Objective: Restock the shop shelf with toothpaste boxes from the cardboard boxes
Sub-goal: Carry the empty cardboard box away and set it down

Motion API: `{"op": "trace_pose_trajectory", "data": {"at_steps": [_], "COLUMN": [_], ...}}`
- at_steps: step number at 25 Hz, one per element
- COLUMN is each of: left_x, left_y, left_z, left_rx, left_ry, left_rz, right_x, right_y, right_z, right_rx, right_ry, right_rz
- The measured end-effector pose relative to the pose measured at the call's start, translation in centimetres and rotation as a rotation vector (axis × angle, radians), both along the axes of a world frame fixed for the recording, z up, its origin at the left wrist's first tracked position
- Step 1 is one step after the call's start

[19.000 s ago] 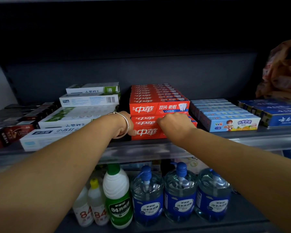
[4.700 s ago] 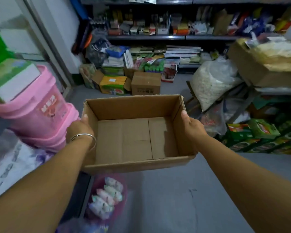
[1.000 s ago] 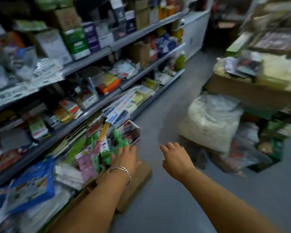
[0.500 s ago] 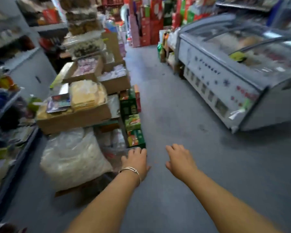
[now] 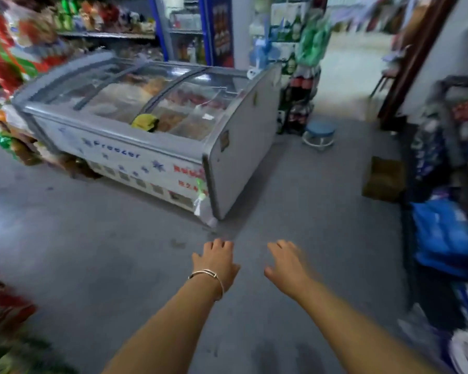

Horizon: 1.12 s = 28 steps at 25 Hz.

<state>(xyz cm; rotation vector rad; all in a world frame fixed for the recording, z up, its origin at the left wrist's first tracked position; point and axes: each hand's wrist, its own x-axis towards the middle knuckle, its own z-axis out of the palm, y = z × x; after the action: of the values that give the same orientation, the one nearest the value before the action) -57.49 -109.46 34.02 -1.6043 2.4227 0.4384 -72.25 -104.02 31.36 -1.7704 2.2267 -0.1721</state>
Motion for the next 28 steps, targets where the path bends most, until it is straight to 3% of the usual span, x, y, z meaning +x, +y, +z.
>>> {"op": "trace_pose_trajectory", "data": {"at_steps": [4,20,28], "left_x": [-14.8,-61.6,-89.2], "left_y": [-9.0,-45.8,-56.0], "left_z": [-1.3,-0.1,-2.1], "left_rx": [0.003,-0.054,-0.064], "left_ry": [0.004,0.031,0.024], "left_rz": [-0.234,-0.682,-0.951], "right_x": [-13.1,-55.2,-77.5], "right_y": [-6.0,-36.4,-44.7], "right_z": [-1.4,-0.5,-2.5], "right_rx": [0.029,0.019,-0.025], "right_ry": [-0.001,-0.060,-0.129], "right_rz": [-0.233,-0.803,-1.086]}}
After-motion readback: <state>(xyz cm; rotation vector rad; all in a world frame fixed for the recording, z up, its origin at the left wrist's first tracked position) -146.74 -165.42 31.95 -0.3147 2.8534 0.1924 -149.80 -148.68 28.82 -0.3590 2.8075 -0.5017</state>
